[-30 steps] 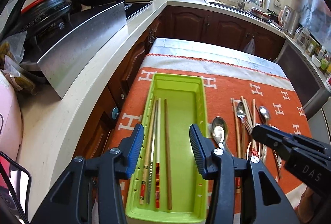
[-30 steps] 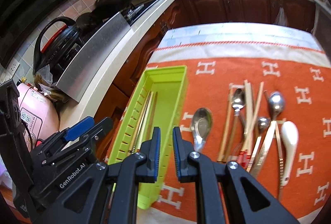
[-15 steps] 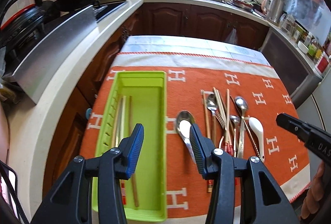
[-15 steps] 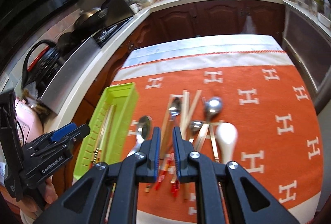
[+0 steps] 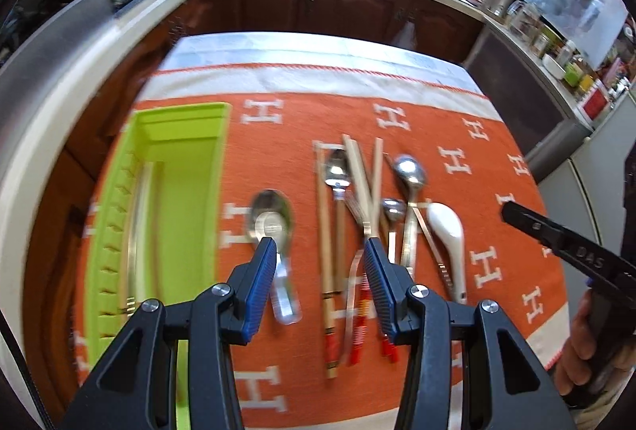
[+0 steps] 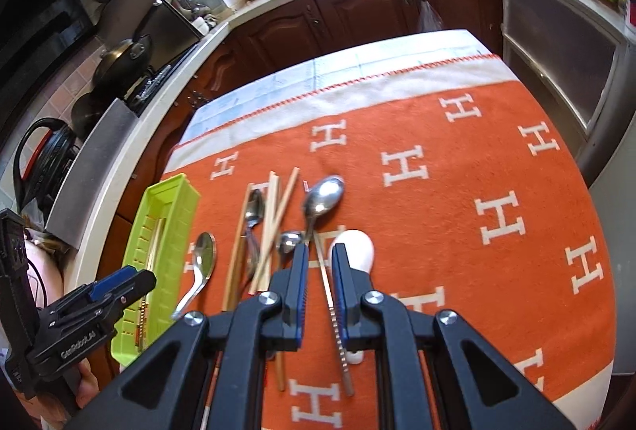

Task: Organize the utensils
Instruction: 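Move the left tool to a large steel spoon while the right tool approaches the white ceramic spoon, then grasp the steel spoon with the left tool while the right tool grasps the white ceramic spoon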

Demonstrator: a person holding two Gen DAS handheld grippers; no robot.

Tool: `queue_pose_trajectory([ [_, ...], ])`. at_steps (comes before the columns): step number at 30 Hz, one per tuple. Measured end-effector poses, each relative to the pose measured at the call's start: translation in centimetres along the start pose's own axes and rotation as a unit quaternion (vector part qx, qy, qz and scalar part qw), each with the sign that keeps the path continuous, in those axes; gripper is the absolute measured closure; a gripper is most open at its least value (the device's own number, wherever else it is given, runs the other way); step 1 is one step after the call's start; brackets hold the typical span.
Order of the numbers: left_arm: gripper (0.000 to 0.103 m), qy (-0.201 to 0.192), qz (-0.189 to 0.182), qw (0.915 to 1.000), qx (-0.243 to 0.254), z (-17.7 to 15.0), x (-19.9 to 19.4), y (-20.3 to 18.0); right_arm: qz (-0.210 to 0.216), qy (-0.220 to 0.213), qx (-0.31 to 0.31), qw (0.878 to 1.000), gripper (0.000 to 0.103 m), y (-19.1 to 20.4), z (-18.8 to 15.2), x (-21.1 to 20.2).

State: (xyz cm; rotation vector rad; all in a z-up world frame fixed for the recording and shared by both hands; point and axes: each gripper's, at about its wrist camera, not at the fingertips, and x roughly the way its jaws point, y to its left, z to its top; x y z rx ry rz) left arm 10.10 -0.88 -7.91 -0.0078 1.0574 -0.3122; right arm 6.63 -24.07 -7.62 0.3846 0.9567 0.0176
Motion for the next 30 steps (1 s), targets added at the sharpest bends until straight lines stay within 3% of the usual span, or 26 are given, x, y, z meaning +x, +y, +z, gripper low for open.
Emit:
queue_pose_trajectory([
  [6,0.059,0.028,-0.038,0.9988,0.014,1.0,3.6,-3.0,0.028,0.032,0.032,0.999,0.077,-2.8,-0.4,2.4],
  [16,0.059,0.039,-0.024,0.9985,0.031,3.4,6.8,-5.3,0.12,0.103,0.085,0.984,0.074,-5.7,-1.5,7.2],
  [21,0.059,0.042,-0.016,0.9986,0.028,3.8,7.2,-5.2,0.146,0.105,0.072,0.981,0.075,-5.1,-1.3,8.0],
  [25,0.059,0.045,-0.017,0.9983,0.034,4.0,7.9,-6.1,0.157,0.097,0.073,0.98,0.082,-5.6,-1.4,7.8],
  [30,0.059,0.044,-0.016,0.9976,0.051,4.2,9.1,-7.6,0.119,0.048,0.054,0.99,0.089,-6.0,-1.1,5.9],
])
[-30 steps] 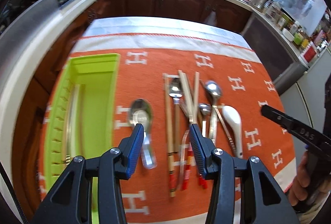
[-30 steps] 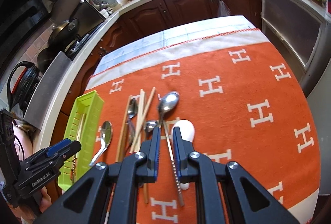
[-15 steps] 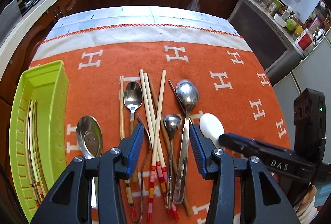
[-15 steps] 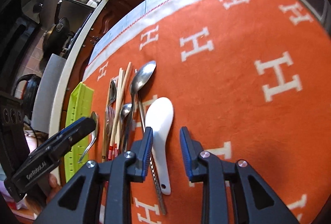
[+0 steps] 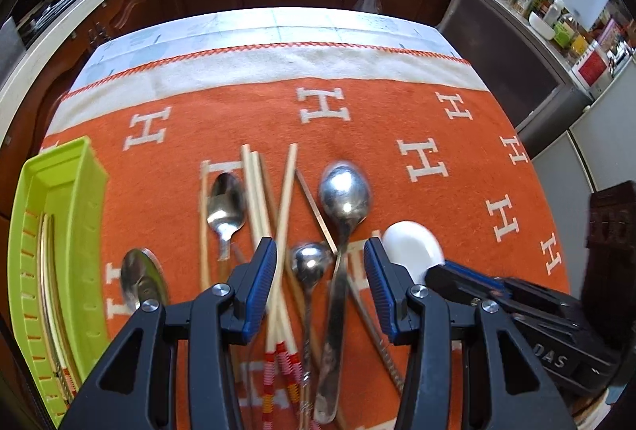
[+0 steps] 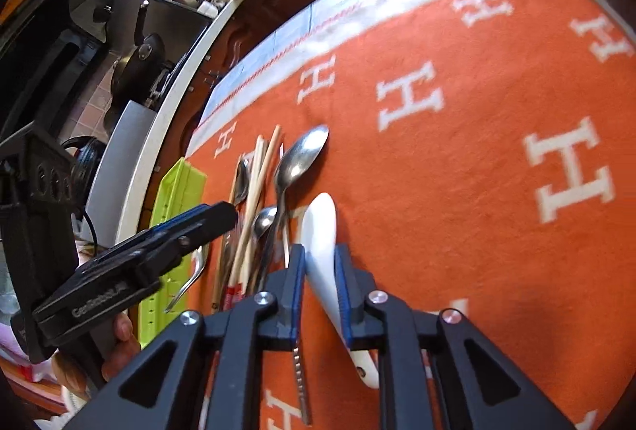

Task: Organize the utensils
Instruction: 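Grasp the steel spoon with the left tool while the right tool grasps the white ceramic spoon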

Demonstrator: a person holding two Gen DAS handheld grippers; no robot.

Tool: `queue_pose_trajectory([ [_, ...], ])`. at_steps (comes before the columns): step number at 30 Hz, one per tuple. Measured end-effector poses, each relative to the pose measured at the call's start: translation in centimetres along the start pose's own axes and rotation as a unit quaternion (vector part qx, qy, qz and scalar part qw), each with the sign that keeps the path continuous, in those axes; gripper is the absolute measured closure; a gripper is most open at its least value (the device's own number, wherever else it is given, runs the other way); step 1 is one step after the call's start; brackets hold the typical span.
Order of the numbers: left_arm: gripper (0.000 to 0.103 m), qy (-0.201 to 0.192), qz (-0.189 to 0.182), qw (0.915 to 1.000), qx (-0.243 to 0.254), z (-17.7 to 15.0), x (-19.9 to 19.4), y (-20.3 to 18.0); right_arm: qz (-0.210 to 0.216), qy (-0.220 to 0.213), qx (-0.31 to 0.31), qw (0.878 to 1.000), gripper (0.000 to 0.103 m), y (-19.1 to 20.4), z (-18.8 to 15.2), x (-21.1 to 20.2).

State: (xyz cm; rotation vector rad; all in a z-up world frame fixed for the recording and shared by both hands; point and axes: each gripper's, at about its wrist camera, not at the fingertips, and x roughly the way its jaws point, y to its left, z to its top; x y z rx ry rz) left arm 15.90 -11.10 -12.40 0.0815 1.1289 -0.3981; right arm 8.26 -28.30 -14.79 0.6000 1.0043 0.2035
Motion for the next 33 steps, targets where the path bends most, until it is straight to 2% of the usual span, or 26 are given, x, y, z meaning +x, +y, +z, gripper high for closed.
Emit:
queue_pose_trajectory([
  [7,0.059,0.01,0.022,0.9995,0.021,0.6,2.4,-1.7,-0.003,-0.011,0.002,1.0,0.092,-0.8,-0.1,-1.2],
  [11,0.067,0.018,0.036,0.9988,0.026,0.6,3.5,-2.1,-0.003,-0.014,0.005,1.0,0.092,-1.4,-0.3,-1.5],
  [14,0.087,0.024,0.051,0.9979,0.032,0.6,4.4,-2.5,0.003,-0.015,0.009,1.0,0.092,-1.8,-0.4,-1.6],
  [17,0.095,0.015,0.06,0.9973,0.039,0.6,4.8,-3.0,0.006,-0.015,0.008,1.0,0.092,-1.8,-0.4,-1.5],
  [20,0.097,-0.002,0.071,0.9962,0.05,0.4,4.8,-3.3,0.01,-0.016,0.01,1.0,0.092,-2.0,-0.4,-1.5],
  [27,0.098,-0.023,0.047,0.9984,0.021,-0.1,2.3,-1.8,0.015,-0.015,0.012,1.0,0.092,-2.3,-0.6,-1.6],
  [33,0.098,-0.042,0.001,0.9991,-0.006,-0.9,-1.7,0.0,0.013,-0.014,-0.001,1.0,0.096,-1.4,-0.8,-1.8],
])
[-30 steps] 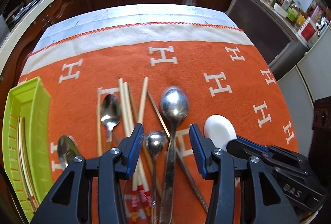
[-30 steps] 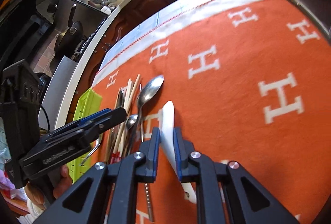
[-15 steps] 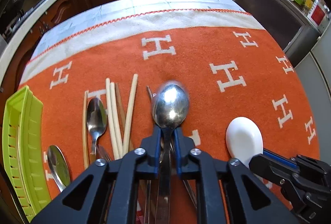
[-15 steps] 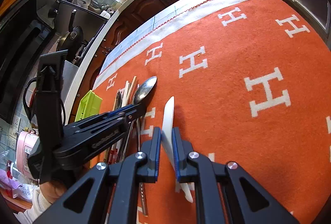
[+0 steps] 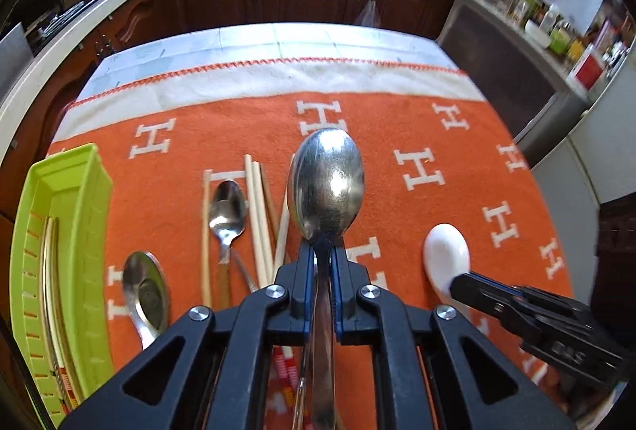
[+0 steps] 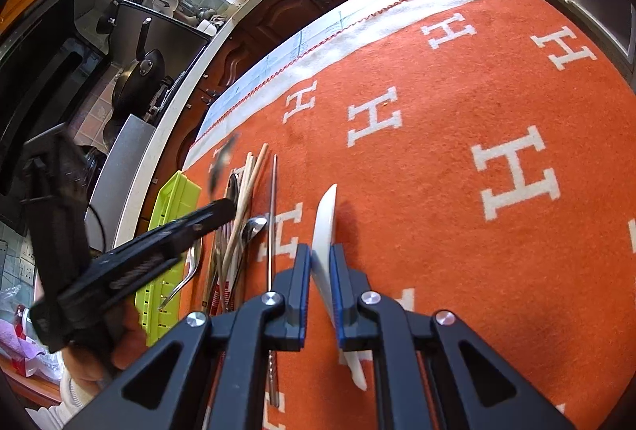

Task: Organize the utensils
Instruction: 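Grasp the steel spoon with the left tool while the right tool grasps the white ceramic spoon, then carry both spoons into the green tray and open both tools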

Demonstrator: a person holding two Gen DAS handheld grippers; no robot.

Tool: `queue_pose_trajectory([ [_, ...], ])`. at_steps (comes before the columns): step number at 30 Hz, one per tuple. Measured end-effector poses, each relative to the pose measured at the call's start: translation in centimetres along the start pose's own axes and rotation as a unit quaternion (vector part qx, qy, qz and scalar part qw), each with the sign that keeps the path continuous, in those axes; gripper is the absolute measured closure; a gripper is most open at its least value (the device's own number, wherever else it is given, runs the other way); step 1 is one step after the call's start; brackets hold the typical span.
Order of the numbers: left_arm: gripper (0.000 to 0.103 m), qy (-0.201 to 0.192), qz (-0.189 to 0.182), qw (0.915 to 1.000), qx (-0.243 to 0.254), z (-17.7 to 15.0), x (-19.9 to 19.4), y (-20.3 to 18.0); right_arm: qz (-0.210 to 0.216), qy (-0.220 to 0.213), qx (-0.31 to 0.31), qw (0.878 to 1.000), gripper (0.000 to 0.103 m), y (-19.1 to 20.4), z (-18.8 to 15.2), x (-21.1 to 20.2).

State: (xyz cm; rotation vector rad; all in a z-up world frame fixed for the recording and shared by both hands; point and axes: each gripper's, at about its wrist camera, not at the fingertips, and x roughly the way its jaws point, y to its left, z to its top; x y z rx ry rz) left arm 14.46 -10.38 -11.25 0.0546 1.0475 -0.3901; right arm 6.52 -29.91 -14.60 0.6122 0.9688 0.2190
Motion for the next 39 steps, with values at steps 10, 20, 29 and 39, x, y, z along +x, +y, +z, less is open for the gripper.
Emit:
queue_pose_trajectory([
  [10,0.098,-0.038,-0.026,0.9981,-0.043,-1.8,-3.3,2.3,-0.005,-0.003,-0.022,1.0,0.1,2.4,-0.4,-1.0],
  [20,0.099,-0.093,-0.034,0.9945,-0.034,-3.6,-10.1,3.3,0.017,-0.005,-0.06,0.998,0.1,6.9,-1.0,-2.1],
  [29,0.099,-0.163,-0.025,0.984,-0.067,-6.2,-18.0,7.2,0.052,0.004,-0.135,0.99,0.1,14.8,-1.2,-1.1],
  [39,0.099,-0.152,0.084,0.9803,-0.093,-9.1,-23.1,12.9,0.13,0.031,-0.168,0.977,0.1,23.3,-2.2,1.9],
])
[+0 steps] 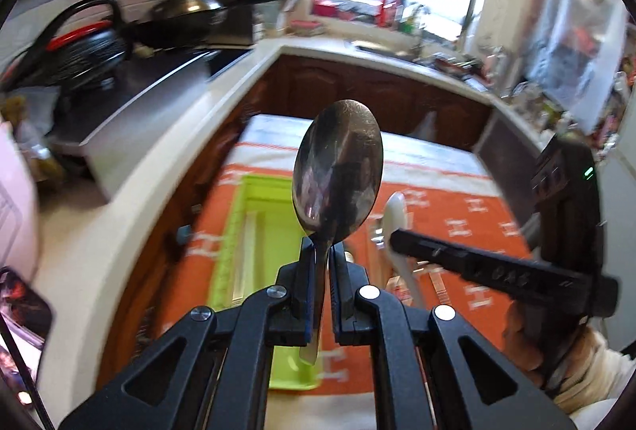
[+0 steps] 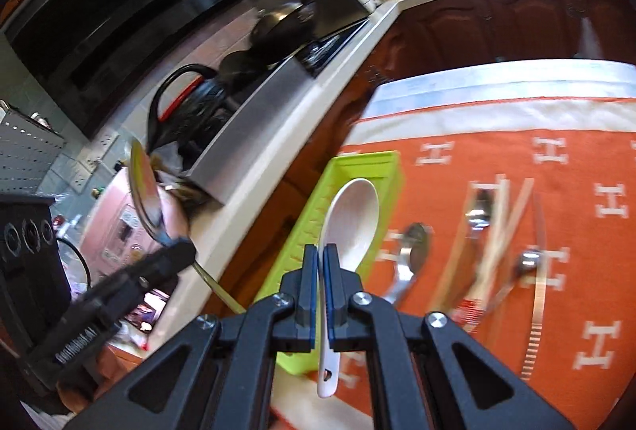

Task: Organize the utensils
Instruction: 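Carry both spoons into the green tray and open both tools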

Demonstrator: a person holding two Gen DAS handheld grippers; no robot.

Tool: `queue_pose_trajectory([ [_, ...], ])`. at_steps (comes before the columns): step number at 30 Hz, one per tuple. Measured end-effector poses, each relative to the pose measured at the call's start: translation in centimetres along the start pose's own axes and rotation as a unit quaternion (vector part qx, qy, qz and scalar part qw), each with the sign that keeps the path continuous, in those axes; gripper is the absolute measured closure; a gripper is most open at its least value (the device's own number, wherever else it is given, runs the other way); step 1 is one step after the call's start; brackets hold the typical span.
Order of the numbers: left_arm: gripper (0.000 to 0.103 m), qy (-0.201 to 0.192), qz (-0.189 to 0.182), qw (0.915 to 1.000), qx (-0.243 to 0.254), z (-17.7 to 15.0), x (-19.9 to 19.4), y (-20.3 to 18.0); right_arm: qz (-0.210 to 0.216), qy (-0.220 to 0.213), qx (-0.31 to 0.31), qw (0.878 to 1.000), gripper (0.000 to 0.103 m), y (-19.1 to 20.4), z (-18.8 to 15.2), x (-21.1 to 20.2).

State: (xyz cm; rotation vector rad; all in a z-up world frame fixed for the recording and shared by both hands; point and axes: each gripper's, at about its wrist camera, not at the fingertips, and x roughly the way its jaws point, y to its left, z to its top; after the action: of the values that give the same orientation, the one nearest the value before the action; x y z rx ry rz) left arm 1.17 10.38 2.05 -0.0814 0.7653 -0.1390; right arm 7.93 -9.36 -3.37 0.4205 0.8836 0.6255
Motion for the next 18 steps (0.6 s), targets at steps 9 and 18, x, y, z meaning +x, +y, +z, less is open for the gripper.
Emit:
queue_pose_trajectory([
  [9,0.099,0.063,0.03,0.9974,-0.02,-0.9,6.2,4.4,0.023,0.048,0.032,0.998,0.1,2.2,0.4,7.7],
  [18,0.099,0.093,0.018,0.9947,-0.041,-1.0,11.9,6.0,-0.042,0.059,0.031,0.997,0.1,0.7,1.1,12.8],
])
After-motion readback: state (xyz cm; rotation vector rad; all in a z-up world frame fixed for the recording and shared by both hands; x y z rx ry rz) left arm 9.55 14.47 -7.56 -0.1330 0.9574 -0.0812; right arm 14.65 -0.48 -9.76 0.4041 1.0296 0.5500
